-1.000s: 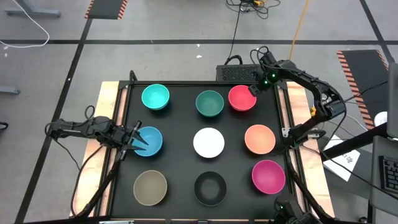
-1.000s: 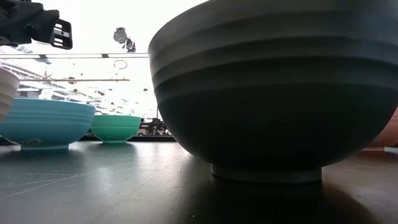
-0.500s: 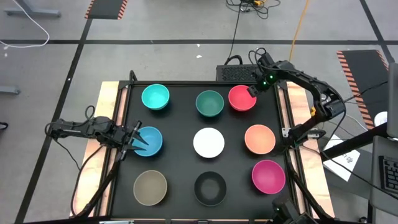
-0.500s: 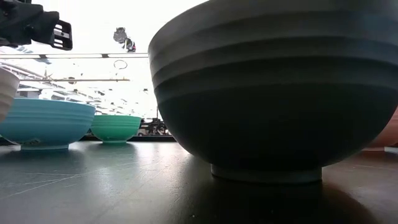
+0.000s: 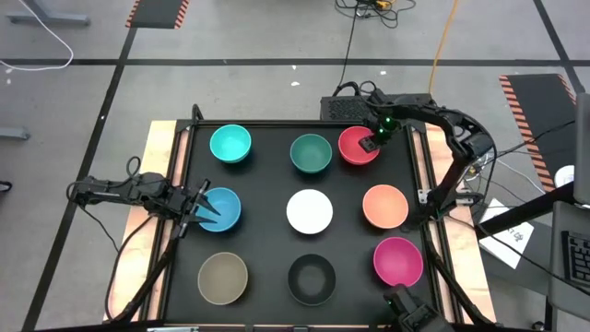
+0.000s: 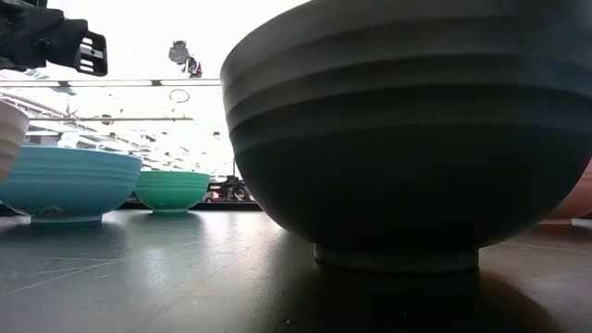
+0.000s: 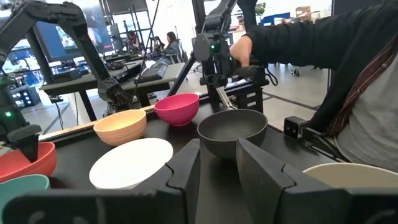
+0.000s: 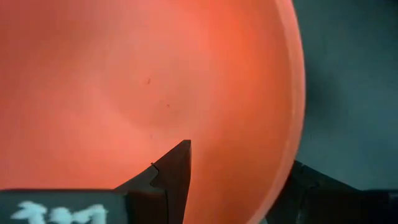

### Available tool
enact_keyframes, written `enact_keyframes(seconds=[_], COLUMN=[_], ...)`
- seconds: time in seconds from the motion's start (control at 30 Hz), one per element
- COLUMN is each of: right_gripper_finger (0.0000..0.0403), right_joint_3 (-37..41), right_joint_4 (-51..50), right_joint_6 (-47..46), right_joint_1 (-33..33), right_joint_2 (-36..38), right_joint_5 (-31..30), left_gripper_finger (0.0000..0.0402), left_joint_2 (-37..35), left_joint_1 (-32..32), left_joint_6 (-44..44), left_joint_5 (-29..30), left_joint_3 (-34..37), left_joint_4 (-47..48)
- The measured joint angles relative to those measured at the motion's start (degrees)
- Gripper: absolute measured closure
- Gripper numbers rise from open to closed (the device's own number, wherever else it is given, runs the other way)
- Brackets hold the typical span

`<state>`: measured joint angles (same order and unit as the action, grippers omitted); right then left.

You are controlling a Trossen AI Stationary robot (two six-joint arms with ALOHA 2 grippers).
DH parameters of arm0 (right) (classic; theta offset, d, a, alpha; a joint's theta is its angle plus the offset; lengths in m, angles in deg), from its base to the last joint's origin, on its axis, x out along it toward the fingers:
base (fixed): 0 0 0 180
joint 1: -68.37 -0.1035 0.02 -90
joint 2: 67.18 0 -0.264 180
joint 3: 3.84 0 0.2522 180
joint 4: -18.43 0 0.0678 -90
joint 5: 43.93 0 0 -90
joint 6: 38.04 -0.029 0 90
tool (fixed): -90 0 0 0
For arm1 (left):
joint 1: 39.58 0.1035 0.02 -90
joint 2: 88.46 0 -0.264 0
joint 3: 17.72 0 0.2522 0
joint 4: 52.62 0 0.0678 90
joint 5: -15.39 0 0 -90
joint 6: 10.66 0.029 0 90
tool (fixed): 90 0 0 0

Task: Nest bowls inside each other
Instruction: Stack the orange bowl on top of the white bowl

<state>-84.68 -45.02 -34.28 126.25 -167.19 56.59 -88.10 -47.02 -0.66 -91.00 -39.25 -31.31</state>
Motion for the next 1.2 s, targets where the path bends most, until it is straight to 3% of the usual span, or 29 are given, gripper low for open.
enact_keyframes(seconds=[0.33, 0.63, 1.0, 1.2], right_gripper_finger=[0.0271, 0.0395, 0.0401, 0.0402], right_joint_3=[-2.47, -2.72, -3.08, -8.48], right_joint_4=[0.15, 0.64, 2.95, -0.65], right_joint_6=[1.13, 2.61, 2.42, 2.79], right_joint_1=[-0.25, -0.25, -0.13, -0.47], right_joint_2=[-0.42, -0.42, -0.36, 0.69], right_joint_5=[0.01, 0.3, 3.1, 3.19], left_gripper_finger=[0.0293, 0.0293, 0.0293, 0.0293], left_joint_2=[0.0, 0.0, 0.0, 0.0], left_joint_1=[0.0, 0.01, 0.0, 0.0], left_joint_6=[-0.66, -1.11, -0.9, -1.02], left_joint_5=[-0.01, -0.01, -0.01, -0.01], left_joint_3=[0.0, 0.0, 0.0, 0.0], left_joint_4=[0.5, 0.95, 0.96, 0.85])
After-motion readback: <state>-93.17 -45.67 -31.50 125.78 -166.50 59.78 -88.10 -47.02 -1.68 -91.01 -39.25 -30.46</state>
